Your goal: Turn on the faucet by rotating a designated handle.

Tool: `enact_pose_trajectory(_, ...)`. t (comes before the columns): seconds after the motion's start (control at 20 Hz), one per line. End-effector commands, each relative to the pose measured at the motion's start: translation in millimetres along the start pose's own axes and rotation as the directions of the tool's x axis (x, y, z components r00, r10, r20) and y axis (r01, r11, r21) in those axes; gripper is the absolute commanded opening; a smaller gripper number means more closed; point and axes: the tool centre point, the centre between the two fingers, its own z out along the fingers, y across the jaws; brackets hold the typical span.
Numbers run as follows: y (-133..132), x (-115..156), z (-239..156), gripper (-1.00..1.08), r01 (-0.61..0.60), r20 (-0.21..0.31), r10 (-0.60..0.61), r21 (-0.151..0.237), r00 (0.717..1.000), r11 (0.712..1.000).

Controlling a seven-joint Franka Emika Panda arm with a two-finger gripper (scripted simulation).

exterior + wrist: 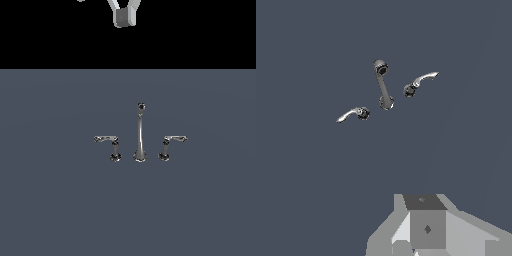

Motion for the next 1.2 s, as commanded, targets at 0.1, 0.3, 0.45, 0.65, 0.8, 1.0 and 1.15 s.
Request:
enact_pose_trajectory(0.1,-4.3,28.0,32.6,-1.00,-0.133,-0.001,0.133,0.005,0.991,0.991)
enact_pose_trajectory(0.3,-4.9,53.3,61.0,-1.00,-0.247,-0.001,0.247,0.009,0.969,0.969)
enact_pose_trajectory(0.45,-3.5,72.1,82.0,-1.00,-0.329,-0.001,0.329,0.012,0.944,0.944)
enact_pose_trajectory(0.65,0.9,96.9,109.8,-1.00,-0.435,-0.001,0.435,0.015,0.901,0.900)
enact_pose_trajectory(0.8,6.3,115.4,130.8,-1.00,-0.511,0.000,0.511,0.018,0.859,0.859)
enact_pose_trajectory(1.0,16.1,139.9,159.3,-1.00,-0.609,0.000,0.609,0.020,0.793,0.793)
enact_pose_trajectory(1.15,25.8,158.0,181.2,-1.00,-0.679,0.000,0.679,0.022,0.734,0.734)
